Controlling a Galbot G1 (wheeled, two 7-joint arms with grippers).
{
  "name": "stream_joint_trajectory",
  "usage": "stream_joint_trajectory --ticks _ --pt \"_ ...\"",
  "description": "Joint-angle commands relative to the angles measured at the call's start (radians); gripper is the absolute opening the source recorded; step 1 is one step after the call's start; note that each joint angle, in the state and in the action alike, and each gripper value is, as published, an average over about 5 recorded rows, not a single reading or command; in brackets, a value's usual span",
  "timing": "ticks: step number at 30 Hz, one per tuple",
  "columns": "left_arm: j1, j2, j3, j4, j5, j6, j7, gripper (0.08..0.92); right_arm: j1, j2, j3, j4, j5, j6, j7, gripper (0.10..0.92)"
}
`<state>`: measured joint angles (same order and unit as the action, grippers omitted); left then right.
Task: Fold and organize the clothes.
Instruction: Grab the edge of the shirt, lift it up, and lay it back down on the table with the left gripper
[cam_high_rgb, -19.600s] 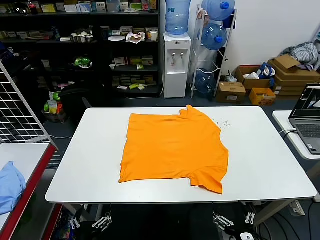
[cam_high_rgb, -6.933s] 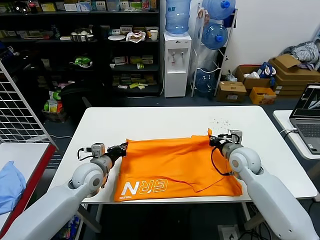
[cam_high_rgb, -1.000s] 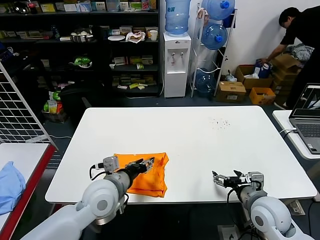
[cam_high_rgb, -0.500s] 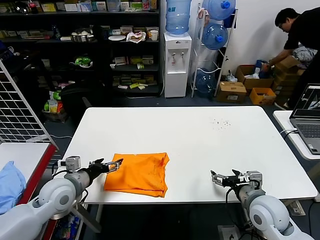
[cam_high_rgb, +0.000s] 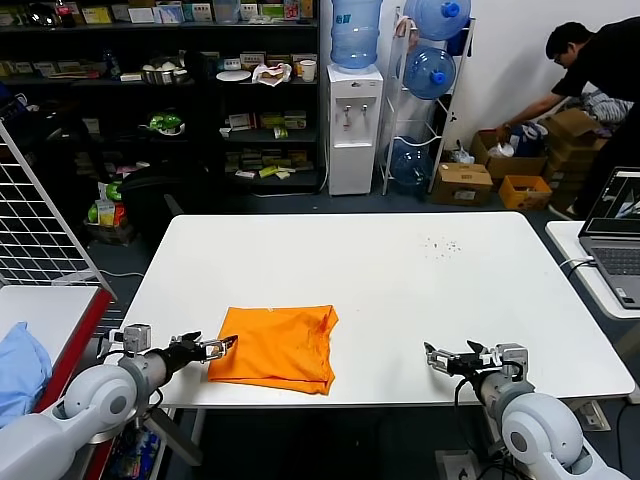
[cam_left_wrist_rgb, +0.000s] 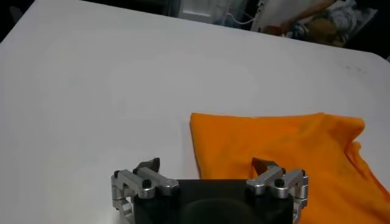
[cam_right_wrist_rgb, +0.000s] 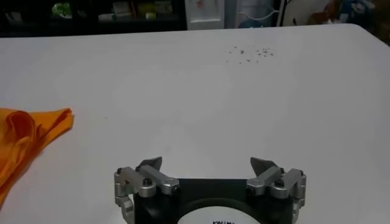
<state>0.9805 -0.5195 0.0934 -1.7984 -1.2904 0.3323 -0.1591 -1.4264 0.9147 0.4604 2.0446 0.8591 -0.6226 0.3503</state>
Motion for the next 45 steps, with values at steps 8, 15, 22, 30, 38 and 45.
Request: stream_joint_trajectory --ticks 8,15,22,30,38,45 --pt "-0.001 -0.026 0.032 0.037 0.025 -0.007 0.028 0.877 -0.001 -0.001 0.001 -0.003 0.001 0.0 0.002 0.921" --pt "-0.001 -0.029 0.035 0.027 0.024 -0.007 0.022 0.675 -0.002 -0.001 0.002 -0.002 0.001 0.002 0.002 0.921" --pt "-0.001 -0.033 0.033 0.025 0.024 -0.014 0.013 0.476 -0.001 0.0 0.002 -0.004 0.0 0.003 0.002 0.921" --pt "0.011 -0.036 -0.005 -0.011 0.014 -0.024 -0.015 0.242 0.003 0.002 -0.001 -0.009 -0.001 0.006 0.001 0.921" --pt "0.058 -0.034 -0.142 -0.203 -0.046 -0.012 -0.184 0.104 0.007 0.0 -0.002 -0.009 -0.002 0.01 -0.005 0.921" --pt "0.126 -0.018 -0.304 -0.378 -0.082 0.032 -0.326 0.104 0.023 -0.004 -0.011 -0.017 -0.012 0.017 -0.019 0.921"
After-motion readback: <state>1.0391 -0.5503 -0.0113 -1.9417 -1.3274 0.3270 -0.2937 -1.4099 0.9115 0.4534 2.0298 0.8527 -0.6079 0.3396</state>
